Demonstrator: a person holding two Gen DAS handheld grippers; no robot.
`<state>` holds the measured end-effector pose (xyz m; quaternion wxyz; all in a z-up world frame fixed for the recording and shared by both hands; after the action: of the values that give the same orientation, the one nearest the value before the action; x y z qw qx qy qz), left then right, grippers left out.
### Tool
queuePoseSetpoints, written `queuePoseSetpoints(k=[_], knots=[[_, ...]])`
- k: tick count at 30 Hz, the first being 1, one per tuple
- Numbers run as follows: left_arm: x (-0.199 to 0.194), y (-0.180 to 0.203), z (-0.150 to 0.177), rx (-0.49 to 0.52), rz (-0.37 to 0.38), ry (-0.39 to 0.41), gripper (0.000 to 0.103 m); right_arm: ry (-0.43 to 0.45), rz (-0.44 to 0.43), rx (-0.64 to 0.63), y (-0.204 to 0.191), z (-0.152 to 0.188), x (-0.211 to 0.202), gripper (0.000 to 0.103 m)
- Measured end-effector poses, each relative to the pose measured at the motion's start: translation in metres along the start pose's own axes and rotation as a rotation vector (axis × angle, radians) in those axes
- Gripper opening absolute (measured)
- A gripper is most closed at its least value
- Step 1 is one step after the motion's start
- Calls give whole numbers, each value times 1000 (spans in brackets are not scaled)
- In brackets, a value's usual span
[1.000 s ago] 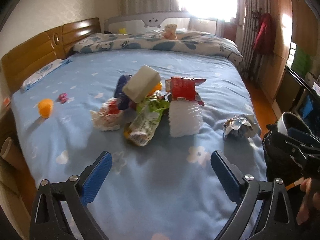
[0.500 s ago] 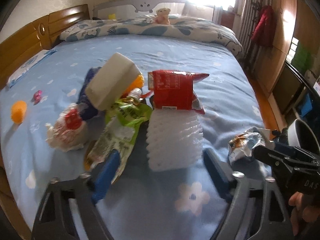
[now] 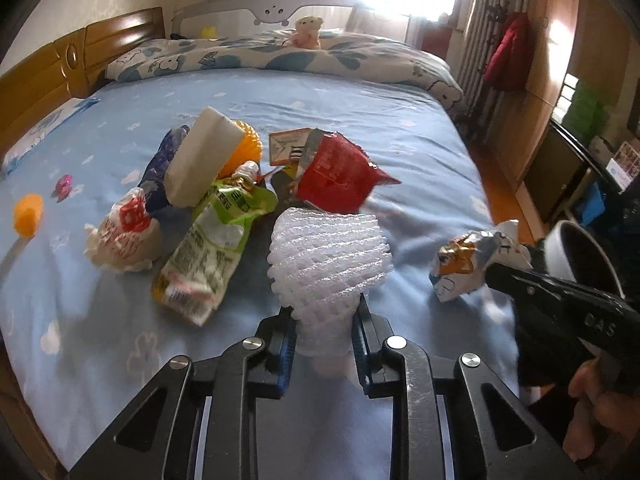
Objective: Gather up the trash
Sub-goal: 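Grasp the white mesh foam sleeve with left tool while right tool grasps silver wrapper, then carry both items over the bin and open both tools to drop them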
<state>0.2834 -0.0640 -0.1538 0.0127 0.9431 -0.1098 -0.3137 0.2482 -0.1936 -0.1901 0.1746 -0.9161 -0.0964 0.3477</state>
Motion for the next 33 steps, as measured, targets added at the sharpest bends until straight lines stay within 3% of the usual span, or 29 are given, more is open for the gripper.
queuePoseSetpoints(k=[6, 13, 33], knots=[[-30, 14, 10, 14, 40, 7, 23, 31, 16, -4, 3, 0, -29, 14], [-44, 44, -6, 58, 101, 19, 23, 80, 62, 13, 22, -3, -70, 14], [-35, 156, -18, 216, 304, 16, 24, 162, 244, 95, 120, -8, -164, 14]])
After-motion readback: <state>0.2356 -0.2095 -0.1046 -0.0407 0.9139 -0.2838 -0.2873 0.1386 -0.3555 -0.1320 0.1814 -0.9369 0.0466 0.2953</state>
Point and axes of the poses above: each gripper's, at about its wrist camera, not at the fingertips, and x roughly the way its jaws point, y to its right, z to its underside, the point moved 10 cm from there along x, roughly the way its jaws point, and after that the axes turned 12 degrees about y, right-handed, at the moved point
